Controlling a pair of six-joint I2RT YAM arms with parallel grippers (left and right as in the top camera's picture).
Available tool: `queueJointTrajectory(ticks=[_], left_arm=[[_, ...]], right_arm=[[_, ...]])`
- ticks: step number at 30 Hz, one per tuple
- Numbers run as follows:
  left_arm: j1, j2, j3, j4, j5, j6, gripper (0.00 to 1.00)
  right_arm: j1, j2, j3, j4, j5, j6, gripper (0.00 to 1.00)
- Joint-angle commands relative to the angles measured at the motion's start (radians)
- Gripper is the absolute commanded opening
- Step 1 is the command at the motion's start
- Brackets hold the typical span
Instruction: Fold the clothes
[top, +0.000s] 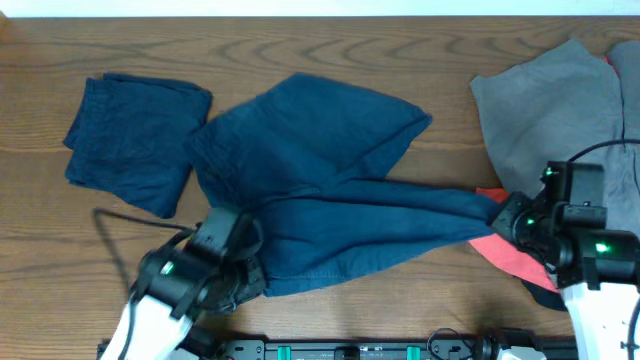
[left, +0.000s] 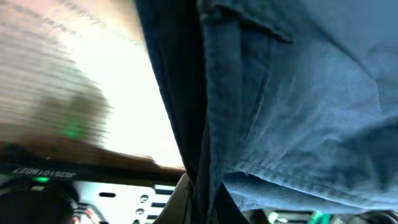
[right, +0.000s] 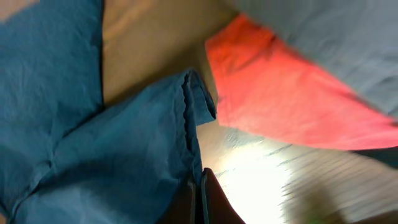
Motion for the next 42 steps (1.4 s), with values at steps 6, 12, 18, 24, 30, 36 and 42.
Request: queueJointTrajectory(ticks=[6, 12, 18, 24, 30, 36, 42], left_arm=[[0.003, -0.284, 0.083, 0.007, 0.046, 0.019, 0.06], [0.003, -0.350, 0.091, 0.052, -0.239, -0.095, 0.06], [0.003, -0.289, 0.085, 0.051, -0.464, -0.286, 0.06], [0.003, -0.176, 0.043, 0.051, -0.557, -0.475, 0.06], [0.003, -0.003, 0.019, 0.056, -0.692, -0.634, 0.06], [0.010, 0.167, 0.019, 0.186, -0.775, -0.643, 0.06], [0.063, 0.312, 0.019, 0.313, -0.778, -0.642, 0.06]], right_arm=[[-0.056, -0.003, 0.138, 0.017, 0.102, -0.115, 0.01], [-0.053, 0.016, 0.163, 0.209, 0.017, -0.251, 0.01], [-0.048, 0.123, 0.163, 0.426, -0.073, -0.269, 0.01], [0.027, 0.284, 0.163, 0.642, -0.149, -0.270, 0.01], [0.137, 0.463, 0.163, 0.825, -0.135, -0.288, 0.01], [0.198, 0.608, 0.163, 1.012, -0.073, -0.288, 0.01], [0.221, 0.711, 0.163, 1.114, -0.073, -0.288, 0.01]])
